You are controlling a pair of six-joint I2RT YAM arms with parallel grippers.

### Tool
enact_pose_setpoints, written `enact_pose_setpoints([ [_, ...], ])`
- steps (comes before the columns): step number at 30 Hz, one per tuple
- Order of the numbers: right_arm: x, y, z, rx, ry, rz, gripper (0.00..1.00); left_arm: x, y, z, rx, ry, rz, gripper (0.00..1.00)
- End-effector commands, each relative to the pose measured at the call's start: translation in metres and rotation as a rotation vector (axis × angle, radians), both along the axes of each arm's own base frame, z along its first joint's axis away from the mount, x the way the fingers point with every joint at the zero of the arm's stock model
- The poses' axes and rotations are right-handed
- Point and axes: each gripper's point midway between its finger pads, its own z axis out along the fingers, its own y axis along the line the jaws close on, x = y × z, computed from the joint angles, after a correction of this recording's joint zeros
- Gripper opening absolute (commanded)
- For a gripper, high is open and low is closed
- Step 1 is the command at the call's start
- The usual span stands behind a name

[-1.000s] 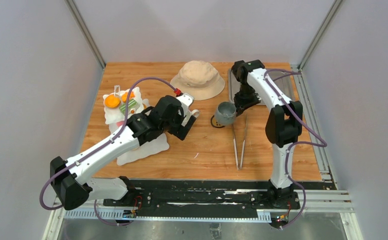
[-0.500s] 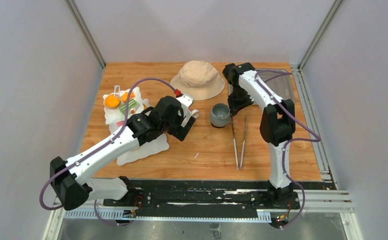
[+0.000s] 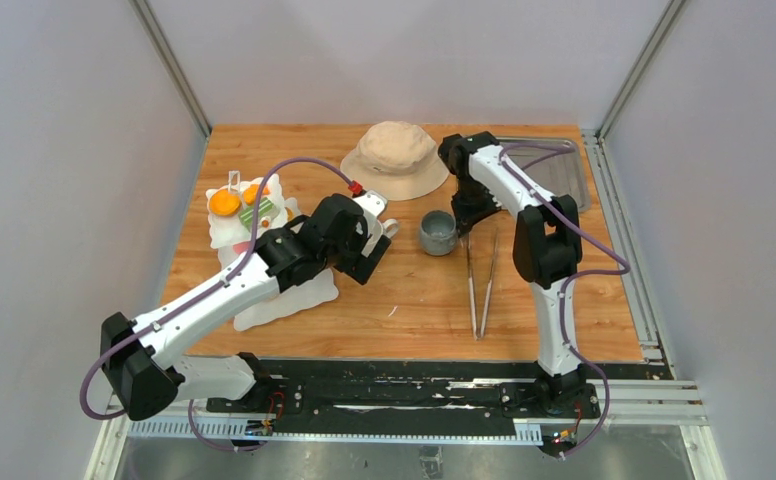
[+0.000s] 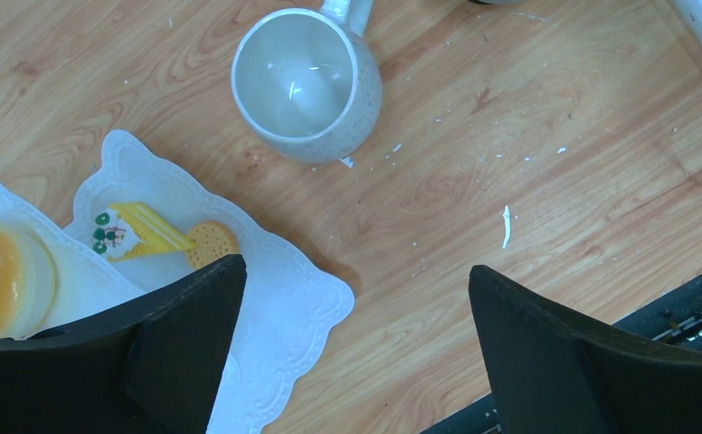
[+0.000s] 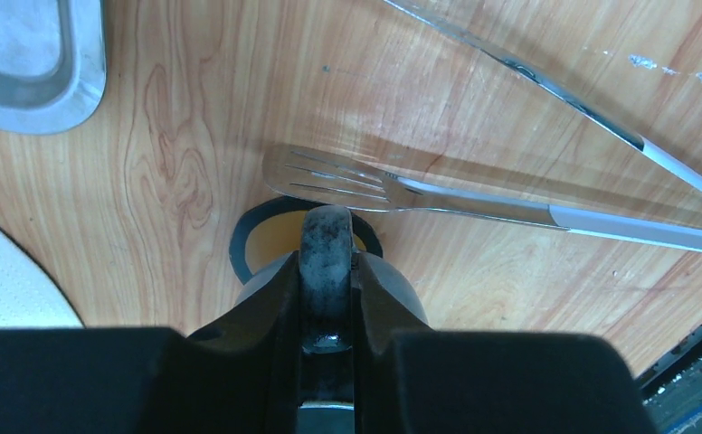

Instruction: Serve the afternoon tea

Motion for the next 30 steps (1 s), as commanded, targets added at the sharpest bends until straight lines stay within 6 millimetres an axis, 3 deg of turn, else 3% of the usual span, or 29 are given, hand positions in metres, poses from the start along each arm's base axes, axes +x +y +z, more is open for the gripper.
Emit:
enact_pose_setpoints([
  [1, -0.010, -0.016, 0.010, -0.071, -0.017, -0.061, 0.01, -0.003, -0.002, -0.003, 0.003, 0.008, -0.011, 0.98],
  [8, -0.018, -0.043, 0.010, -0.122, -0.025, -0.108, 0.01, -0.003, -0.005, -0.006, 0.001, 0.021, -0.016, 0.98],
  [18, 0.002, -0.024, 0.010, -0.039, -0.072, -0.057, 0.01, -0.005, -0.007, -0.008, -0.006, 0.037, -0.023, 0.98],
  [23, 0.005, -0.013, 0.000, 0.012, -0.056, -0.044, 0.00, -0.006, -0.006, -0.010, -0.003, 0.042, -0.019, 0.98],
  [30, -0.002, -0.012, -0.011, 0.015, -0.021, -0.051, 0.01, -0.005, -0.006, -0.012, 0.007, 0.045, -0.021, 0.98],
])
